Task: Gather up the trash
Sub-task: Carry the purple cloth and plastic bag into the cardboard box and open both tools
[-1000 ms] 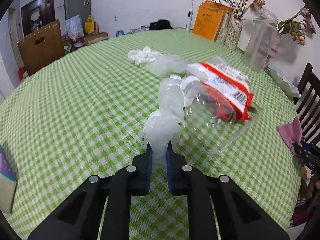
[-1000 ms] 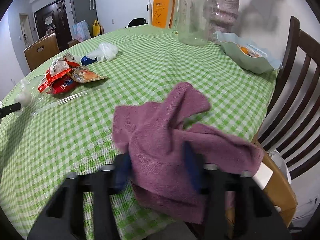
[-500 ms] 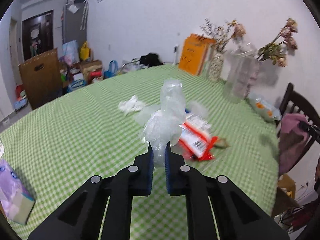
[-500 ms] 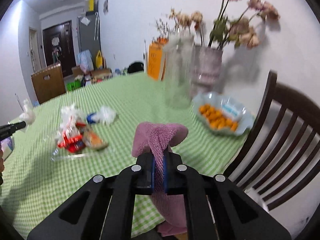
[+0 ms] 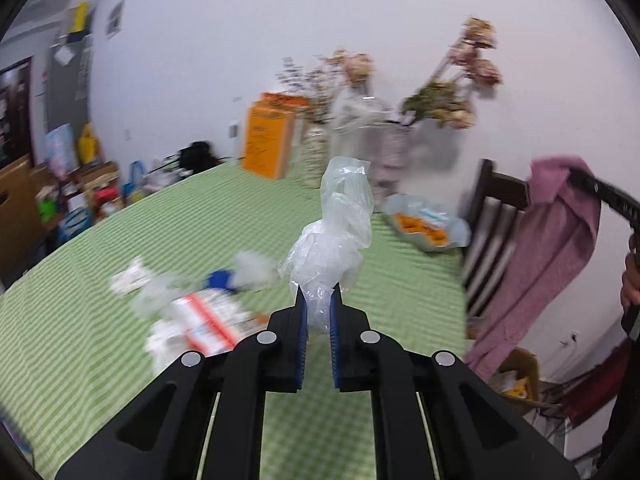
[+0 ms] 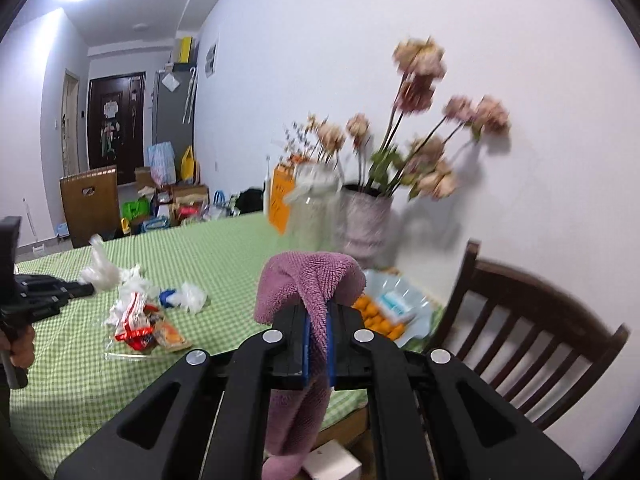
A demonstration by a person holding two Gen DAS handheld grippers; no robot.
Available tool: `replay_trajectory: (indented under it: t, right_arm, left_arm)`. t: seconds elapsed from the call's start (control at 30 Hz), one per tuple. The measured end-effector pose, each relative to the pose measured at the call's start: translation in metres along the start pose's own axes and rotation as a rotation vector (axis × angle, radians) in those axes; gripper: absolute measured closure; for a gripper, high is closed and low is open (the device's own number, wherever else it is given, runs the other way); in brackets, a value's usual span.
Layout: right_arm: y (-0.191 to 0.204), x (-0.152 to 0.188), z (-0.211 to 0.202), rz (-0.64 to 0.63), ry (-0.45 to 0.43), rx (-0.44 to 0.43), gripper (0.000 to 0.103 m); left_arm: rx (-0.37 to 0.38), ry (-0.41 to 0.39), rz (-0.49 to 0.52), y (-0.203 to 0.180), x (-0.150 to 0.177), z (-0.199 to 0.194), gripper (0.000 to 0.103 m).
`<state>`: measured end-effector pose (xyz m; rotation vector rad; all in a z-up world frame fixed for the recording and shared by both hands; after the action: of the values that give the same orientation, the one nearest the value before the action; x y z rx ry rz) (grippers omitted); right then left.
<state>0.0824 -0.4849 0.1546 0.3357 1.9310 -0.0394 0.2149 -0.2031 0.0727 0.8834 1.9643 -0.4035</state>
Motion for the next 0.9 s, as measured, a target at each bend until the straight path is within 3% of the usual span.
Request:
replay_trajectory:
  t: [0.17,0.37,0.63,0.9]
  right_arm:
    - [-0.016,-0.024,-0.033,-0.012,-0.047,0.022,0.097]
    - [-0.044,-0.029,-0.065,-0.001,-0.068,0.069,0.097]
    - [-0.091,0.0,-0.077,0.04,-0.017,0.127,0.097]
    - [-0.137,0.046,-0.082,0.102,0.042,0.156,0.097]
  left_arm:
    - [0.092,-0.019,0.064,-0.048,-0.028,0.013,0.096]
    - [0.209,-0.02,0.126,-0.104,-0.05,0.028,0.096]
    - [0.343,0.034,0.183,-0.174,-0.05,0.058,0.096]
    - [0.423,0.123,0.235,-0.237,-0.032,0.091,0.096]
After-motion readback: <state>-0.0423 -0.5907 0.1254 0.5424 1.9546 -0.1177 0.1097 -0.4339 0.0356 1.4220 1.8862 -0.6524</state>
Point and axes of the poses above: each gripper's, at about its wrist camera, not at the fingertips, and z roughly the way its jaws point, y to its left, x to its underside, the point moved 4 cm from there along z, roughly the way its jaws point, and after that the axes turned 14 degrees about z, right-handed, at the moved point
